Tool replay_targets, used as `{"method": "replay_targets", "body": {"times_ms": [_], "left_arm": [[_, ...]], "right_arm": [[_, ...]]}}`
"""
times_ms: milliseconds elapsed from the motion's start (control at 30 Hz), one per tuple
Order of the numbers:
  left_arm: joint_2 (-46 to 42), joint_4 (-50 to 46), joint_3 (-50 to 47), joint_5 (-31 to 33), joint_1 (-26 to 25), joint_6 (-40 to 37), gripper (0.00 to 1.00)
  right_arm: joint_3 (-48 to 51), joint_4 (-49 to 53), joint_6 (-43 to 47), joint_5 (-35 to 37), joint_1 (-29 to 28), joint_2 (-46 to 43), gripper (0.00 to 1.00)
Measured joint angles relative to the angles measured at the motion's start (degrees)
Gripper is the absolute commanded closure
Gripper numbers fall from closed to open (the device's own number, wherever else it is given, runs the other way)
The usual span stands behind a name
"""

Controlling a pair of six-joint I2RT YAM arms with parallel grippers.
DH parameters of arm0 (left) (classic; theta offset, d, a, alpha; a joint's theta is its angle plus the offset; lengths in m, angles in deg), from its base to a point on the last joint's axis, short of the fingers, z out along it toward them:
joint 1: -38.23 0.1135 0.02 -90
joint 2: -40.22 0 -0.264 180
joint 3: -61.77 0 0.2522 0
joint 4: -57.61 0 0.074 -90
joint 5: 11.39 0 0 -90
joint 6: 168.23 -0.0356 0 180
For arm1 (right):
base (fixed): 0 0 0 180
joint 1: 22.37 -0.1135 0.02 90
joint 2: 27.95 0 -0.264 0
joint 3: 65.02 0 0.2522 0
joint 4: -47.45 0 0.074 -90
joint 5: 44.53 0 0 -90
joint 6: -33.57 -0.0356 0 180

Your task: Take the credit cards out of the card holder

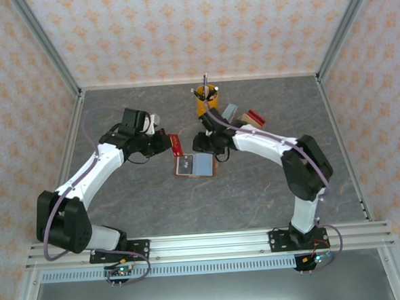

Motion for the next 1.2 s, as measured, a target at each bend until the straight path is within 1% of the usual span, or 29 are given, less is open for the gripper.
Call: {"method": "replay_targets", "body": {"times_ms": [133,233,333,500,567,800,833,967,1033,1067,1133,1167,1200], "left_arm": [[-1.2,4.3,0.0,-3.5,0.6,2.6,1.0],[-1.2,8.4,0.0,-6.6,1.3,5.3,1.0],[-1.2,12.7,0.0,-9.5,1.7,8.6,1.0],[-1.0,19.7,0.0,-13.3,1.7,14.7,1.0],[-0.6,22.1,0.0,-14.2,1.7,17.1,1.0],[1.0,26.3,0.0,-16.0,1.7,22.6,1.0],[1.1,26.4,0.0,-16.1,1.7,22.9,1.0],[1.1,25.9,0.0,-16.0,1.8,23.6,1.0],[1.1,23.7,0.1,-15.8,1.9,23.1,1.0],[1.2,21.9,0.3,-15.5,1.9,22.3,0.94],[1.2,17.2,2.1,-14.9,1.7,20.0,0.8],[1.2,14.2,3.7,-14.1,1.4,18.3,0.72],[1.2,10.8,5.3,-12.3,1.4,16.7,0.67]], "right_arm": [[2.6,-9.9,-2.7,-9.1,4.9,-5.4,0.31],[6.1,-18.5,-6.3,-15.0,7.7,-7.0,0.19],[9.7,-26.6,-11.2,-20.3,9.0,-7.2,0.16],[11.9,-37.1,-18.4,-26.8,9.1,-7.2,0.18],[12.3,-40.9,-20.5,-28.4,9.1,-7.2,0.23],[14.3,-49.2,-26.4,-31.3,9.1,-7.2,0.59],[14.4,-49.4,-26.5,-31.5,9.1,-7.3,0.63],[14.4,-48.1,-25.4,-31.8,9.1,-8.2,0.9],[14.3,-46.3,-23.9,-31.7,9.1,-9.2,0.97],[14.2,-45.1,-22.8,-31.4,9.1,-9.9,1.0],[14.2,-41.9,-20.3,-30.6,8.9,-11.3,1.0],[14.1,-40.4,-18.7,-30.1,8.7,-11.9,1.0],[13.9,-38.4,-16.9,-29.1,8.6,-12.7,1.0]]}}
